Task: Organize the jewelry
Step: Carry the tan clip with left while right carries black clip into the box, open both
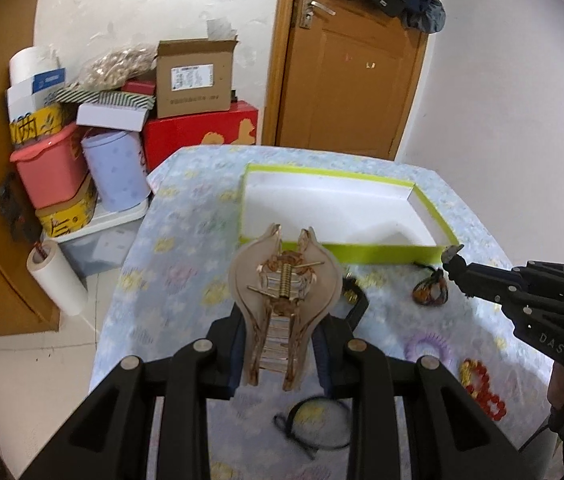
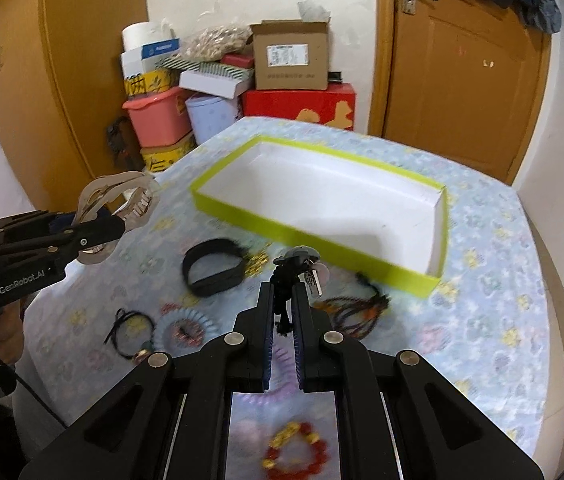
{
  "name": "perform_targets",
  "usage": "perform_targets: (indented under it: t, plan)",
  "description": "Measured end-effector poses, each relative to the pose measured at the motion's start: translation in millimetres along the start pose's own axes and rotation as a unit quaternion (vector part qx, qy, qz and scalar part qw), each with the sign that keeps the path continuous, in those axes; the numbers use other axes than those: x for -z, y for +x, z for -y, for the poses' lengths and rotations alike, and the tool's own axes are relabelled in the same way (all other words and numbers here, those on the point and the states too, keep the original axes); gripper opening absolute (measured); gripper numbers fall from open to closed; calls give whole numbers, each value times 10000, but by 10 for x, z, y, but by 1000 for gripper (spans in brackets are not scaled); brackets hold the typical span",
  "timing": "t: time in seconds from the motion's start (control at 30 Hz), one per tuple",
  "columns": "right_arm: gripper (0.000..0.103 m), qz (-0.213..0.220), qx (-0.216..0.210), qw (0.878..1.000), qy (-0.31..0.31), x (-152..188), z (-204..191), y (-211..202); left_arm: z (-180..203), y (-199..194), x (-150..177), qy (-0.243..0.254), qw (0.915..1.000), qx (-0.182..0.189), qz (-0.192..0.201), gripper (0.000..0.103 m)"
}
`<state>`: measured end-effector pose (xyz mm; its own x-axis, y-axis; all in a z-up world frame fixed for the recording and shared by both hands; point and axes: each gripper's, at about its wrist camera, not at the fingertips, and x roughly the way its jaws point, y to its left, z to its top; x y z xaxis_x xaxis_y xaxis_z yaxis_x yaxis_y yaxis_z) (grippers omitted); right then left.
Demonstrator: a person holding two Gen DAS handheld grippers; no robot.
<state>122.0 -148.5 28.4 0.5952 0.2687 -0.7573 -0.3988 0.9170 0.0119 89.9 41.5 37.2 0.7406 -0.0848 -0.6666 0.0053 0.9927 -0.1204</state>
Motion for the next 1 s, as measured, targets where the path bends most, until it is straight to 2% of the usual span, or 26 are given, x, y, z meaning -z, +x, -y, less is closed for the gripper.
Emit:
perform_targets:
  t: [0.2, 0.5, 0.77, 1.0]
  plan:
    - [9, 32, 127, 9998, 169, -185, 309, 117, 98, 236, -293, 187, 9998, 97, 27, 30]
    - [9, -78, 187, 9992, 354, -454, 669, 493, 85, 832, -657, 215, 9994, 155, -214, 30]
    - [9, -227, 344, 9983, 416, -676, 971, 939, 70, 1368, -925, 276, 9988, 50, -401, 30]
    - [9, -442, 513, 9962, 549, -732, 1209, 1292, 20, 1770, -1015, 254, 9976, -157, -622, 30]
